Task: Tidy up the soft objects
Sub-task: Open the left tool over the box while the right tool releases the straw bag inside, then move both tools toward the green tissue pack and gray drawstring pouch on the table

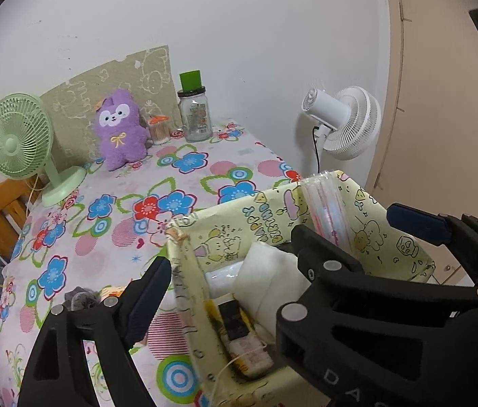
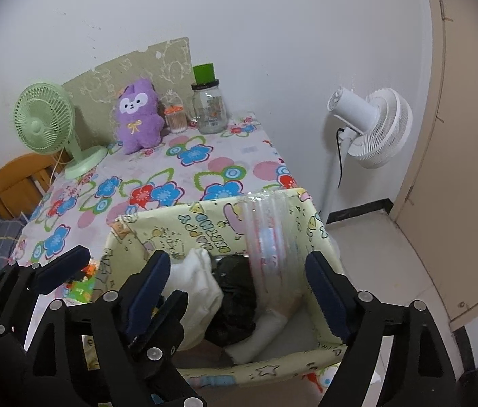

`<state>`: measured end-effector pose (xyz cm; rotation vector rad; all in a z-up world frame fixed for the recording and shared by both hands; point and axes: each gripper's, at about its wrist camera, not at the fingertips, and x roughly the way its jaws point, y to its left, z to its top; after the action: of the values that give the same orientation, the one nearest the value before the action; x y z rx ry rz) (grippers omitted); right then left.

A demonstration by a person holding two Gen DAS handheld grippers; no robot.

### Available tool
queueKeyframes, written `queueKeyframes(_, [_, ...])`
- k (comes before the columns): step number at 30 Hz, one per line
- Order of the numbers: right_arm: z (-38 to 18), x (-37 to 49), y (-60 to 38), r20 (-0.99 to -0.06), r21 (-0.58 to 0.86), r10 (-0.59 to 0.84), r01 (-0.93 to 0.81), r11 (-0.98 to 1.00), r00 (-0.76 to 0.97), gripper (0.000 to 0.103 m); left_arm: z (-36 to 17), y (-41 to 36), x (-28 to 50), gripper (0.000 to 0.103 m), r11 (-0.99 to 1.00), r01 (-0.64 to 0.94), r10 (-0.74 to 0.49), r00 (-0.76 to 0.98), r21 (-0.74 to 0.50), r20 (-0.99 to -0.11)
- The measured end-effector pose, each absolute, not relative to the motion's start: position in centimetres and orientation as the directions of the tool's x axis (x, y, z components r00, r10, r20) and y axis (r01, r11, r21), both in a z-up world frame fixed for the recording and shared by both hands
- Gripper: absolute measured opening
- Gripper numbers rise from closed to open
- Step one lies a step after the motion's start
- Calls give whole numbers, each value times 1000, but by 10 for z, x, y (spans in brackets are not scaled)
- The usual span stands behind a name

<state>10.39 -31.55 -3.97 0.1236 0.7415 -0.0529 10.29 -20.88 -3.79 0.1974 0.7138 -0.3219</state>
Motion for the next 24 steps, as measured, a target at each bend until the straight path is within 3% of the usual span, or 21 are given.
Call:
queueKeyframes(20, [-12,86,-255,-625,74,1,57,996,780,91,-13,-149,85,94,945,321,-216,748,57,-628])
queueKeyframes(24, [-7,83,-242,-613,71,-1,56,996,790,96,-9,-136,83,94,951,304,-207,757,53,-620])
